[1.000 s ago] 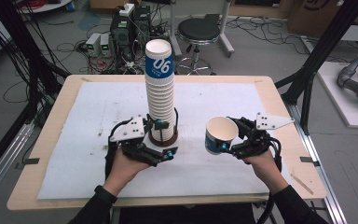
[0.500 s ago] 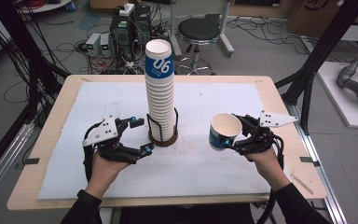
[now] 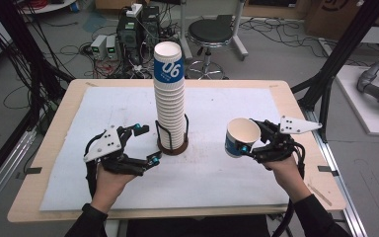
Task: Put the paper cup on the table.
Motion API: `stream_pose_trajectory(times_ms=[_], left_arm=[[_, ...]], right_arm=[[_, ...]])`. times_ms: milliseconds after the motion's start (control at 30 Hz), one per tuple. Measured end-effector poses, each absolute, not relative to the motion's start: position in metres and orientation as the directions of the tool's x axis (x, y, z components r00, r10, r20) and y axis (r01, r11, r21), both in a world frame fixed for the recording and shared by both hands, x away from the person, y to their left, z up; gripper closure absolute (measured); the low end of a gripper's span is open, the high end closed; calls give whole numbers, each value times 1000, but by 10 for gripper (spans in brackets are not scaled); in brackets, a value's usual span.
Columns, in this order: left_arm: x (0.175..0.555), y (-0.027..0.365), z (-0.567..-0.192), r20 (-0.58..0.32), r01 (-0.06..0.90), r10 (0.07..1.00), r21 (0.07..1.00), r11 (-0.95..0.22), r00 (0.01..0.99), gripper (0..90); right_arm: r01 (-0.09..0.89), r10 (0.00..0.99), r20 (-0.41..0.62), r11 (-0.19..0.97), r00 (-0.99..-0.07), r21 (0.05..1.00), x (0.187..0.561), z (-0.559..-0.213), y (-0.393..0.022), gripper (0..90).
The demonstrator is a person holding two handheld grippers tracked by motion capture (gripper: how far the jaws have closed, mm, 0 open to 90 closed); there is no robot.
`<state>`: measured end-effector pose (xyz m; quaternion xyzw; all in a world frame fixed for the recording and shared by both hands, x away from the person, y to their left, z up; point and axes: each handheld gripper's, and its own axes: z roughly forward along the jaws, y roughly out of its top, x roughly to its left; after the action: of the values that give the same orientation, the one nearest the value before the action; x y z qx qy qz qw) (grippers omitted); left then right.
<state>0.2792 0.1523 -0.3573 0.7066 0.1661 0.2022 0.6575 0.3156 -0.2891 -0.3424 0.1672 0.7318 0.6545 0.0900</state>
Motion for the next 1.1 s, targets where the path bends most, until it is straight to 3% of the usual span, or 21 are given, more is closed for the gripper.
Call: stream_pose_trajectory(times_ms=[367, 800, 1100], left_arm=[[283, 150, -369, 35, 11, 506, 996, -88, 862, 155], [291, 149, -379, 41, 26, 518, 992, -121, 854, 155], [293, 153, -382, 33, 35, 532, 992, -117, 846, 156]], right_arm=[[110, 398, 66, 88, -915, 990, 320, -339, -296, 209], [108, 533, 49, 80, -845, 991, 345, -341, -320, 209], [149, 611, 90, 46, -786, 988, 371, -352, -331, 209]])
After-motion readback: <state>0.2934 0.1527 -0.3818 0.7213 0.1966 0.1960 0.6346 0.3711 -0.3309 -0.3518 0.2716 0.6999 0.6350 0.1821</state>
